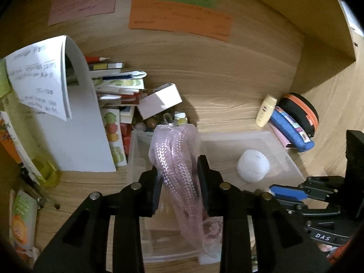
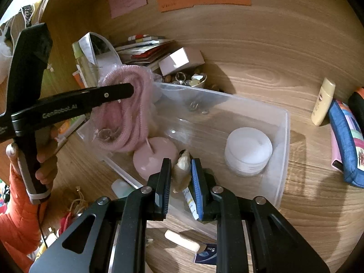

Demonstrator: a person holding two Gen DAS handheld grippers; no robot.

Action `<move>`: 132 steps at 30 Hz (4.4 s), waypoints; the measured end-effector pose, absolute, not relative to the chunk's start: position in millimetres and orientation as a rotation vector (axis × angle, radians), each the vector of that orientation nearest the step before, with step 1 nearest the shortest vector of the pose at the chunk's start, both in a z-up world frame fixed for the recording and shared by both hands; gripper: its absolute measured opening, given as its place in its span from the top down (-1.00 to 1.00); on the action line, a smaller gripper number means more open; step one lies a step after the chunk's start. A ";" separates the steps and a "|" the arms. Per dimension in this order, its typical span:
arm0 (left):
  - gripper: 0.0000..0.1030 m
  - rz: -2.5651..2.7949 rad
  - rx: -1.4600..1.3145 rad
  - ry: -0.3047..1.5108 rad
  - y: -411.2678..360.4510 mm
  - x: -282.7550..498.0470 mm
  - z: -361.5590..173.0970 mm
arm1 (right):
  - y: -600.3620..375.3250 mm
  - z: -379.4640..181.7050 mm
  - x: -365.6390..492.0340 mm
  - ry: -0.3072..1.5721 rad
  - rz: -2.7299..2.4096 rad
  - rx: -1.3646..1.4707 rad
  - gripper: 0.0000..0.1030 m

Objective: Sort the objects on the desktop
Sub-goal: 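Carry cord bag and shell into the clear bin and open both grippers, then move both open grippers back toward the remaining desk items, then grasp the red velvet pouch with the left gripper while right grasps the black hair clip, then lift the red pouch and black clip and carry both over the clear bin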

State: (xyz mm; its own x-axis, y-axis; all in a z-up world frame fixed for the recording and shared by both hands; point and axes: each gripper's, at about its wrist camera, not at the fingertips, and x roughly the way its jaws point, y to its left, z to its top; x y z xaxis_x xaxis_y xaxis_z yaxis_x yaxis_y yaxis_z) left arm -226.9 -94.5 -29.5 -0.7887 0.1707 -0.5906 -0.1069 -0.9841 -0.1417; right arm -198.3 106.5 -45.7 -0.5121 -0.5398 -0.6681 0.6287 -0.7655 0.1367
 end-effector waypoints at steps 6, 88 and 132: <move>0.07 2.874 -0.879 -0.154 -99.0 -218.2 -21.9 | 105.5 -45.2 -197.7 0.178 -2.275 0.926 0.63; -0.96 2.501 -1.133 0.273 -37.7 -77.9 -102.1 | 205.0 -81.8 -108.9 0.193 -2.442 1.052 -0.32; 0.51 2.725 -0.898 -0.101 -116.3 -51.7 -54.6 | 189.1 -45.7 -103.6 0.182 -2.426 0.904 0.64</move>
State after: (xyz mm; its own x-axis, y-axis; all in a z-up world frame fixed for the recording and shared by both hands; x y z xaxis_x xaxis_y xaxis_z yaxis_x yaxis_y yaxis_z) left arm -51.7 -116.3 -54.6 -0.7715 0.2750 -0.5737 -0.2317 -0.9613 -0.1492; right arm -103.6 189.1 -45.7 -0.6292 -0.4405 -0.6404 0.5310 -0.8452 0.0597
